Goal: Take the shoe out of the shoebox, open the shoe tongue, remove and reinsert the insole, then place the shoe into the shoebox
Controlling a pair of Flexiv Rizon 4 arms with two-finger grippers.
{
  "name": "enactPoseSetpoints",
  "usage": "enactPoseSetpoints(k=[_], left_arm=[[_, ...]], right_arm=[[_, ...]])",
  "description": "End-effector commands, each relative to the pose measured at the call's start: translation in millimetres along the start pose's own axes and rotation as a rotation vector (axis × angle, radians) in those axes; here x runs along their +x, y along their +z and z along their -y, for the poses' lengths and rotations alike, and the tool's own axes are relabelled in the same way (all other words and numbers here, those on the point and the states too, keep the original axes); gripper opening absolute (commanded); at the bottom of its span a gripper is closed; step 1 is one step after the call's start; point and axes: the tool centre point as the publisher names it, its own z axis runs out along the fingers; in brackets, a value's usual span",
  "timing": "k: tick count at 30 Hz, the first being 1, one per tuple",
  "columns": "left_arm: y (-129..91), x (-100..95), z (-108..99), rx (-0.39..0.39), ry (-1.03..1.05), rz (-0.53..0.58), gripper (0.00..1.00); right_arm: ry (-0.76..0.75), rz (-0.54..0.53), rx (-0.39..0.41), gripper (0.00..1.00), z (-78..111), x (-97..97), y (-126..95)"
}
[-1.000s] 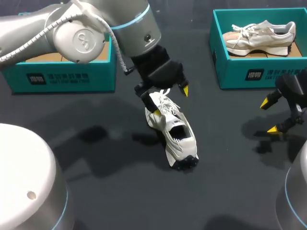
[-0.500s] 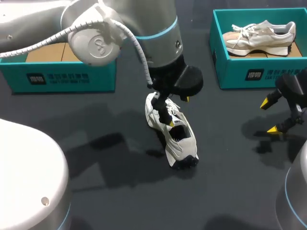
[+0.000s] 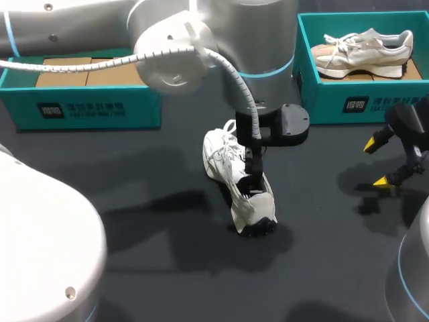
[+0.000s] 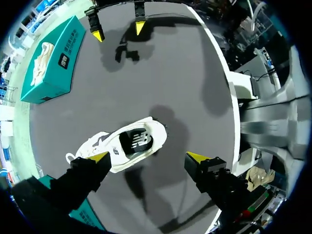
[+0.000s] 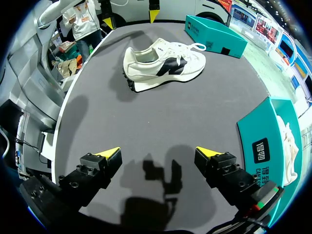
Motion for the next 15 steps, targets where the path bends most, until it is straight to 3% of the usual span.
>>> enactPoseSetpoints(k=[1, 11, 15], left_arm=[[20.9, 2.5, 10.3, -0.077, -0.125, -0.062, 1.0], [25.6, 5.0, 10.9, -0.076, -0.127, -0.062, 1.0], [47.5, 10.1, 14.1, -0.067, -0.196, -0.068, 1.0]], right_arm=[[0.0, 0.001, 0.002, 1.0, 0.0, 0.5, 0.0], [0.0, 0.001, 0.002, 1.0, 0.0, 0.5, 0.0], [0.0, 0.001, 0.002, 1.0, 0.0, 0.5, 0.0]])
